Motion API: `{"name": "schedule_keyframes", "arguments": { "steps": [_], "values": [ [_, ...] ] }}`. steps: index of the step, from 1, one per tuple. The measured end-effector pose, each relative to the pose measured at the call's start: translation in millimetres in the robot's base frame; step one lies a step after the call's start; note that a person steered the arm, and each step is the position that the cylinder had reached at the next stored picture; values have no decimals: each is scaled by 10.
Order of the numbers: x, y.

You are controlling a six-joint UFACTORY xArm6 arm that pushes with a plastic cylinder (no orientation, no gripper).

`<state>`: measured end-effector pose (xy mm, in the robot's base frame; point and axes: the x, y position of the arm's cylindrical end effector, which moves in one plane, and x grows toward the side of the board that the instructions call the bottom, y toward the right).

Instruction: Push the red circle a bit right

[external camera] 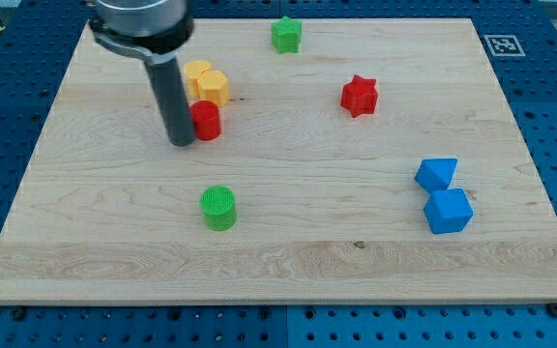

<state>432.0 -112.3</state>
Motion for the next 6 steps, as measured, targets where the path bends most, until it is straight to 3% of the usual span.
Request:
{"name": "schedule_keyframes", "arguments": {
  "steps": [3, 4, 6],
  "values": [
    [83, -84],
    [-265, -329],
    [-280, 49]
  ]
}}
